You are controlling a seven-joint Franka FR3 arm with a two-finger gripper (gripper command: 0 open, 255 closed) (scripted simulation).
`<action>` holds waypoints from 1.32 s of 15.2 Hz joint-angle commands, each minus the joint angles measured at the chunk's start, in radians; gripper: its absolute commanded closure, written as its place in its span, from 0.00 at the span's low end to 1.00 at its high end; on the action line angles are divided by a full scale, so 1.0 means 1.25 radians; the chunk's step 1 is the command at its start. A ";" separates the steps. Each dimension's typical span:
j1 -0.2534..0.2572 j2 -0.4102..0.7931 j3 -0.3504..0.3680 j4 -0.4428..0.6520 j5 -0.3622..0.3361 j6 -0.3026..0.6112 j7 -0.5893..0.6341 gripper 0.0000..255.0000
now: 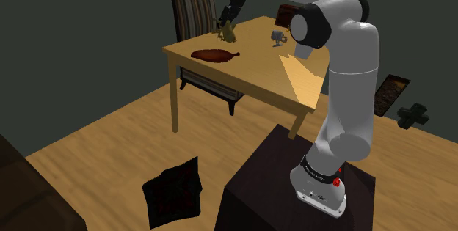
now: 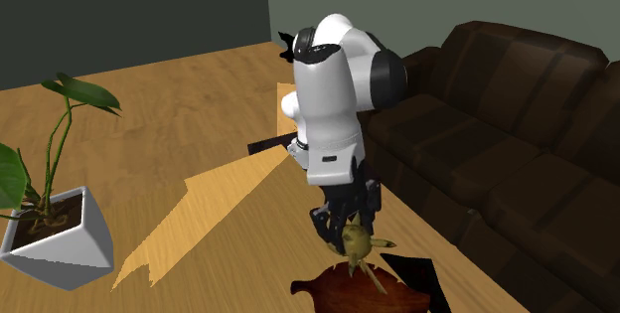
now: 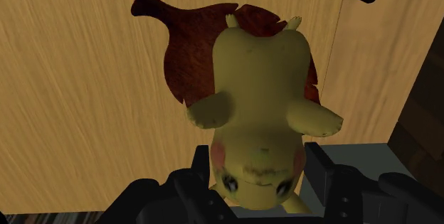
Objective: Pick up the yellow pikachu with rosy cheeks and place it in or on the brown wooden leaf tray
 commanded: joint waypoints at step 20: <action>0.036 -0.008 0.010 -0.171 0.015 0.158 -0.044 1.00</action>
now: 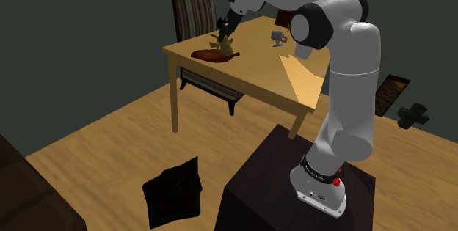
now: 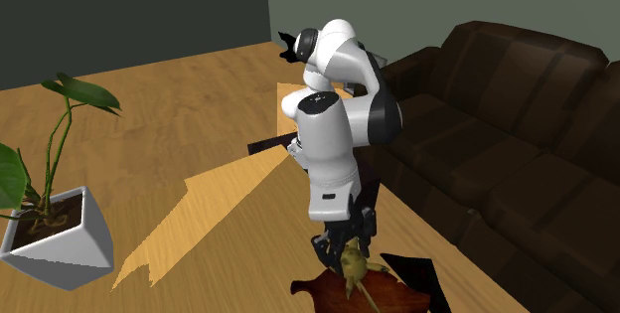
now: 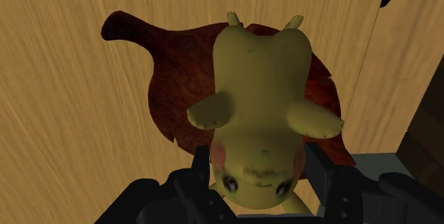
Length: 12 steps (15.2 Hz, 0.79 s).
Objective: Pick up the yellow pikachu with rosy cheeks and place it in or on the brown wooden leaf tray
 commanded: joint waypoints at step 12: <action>0.006 -0.048 -0.020 0.033 -0.038 -0.068 0.021 0.00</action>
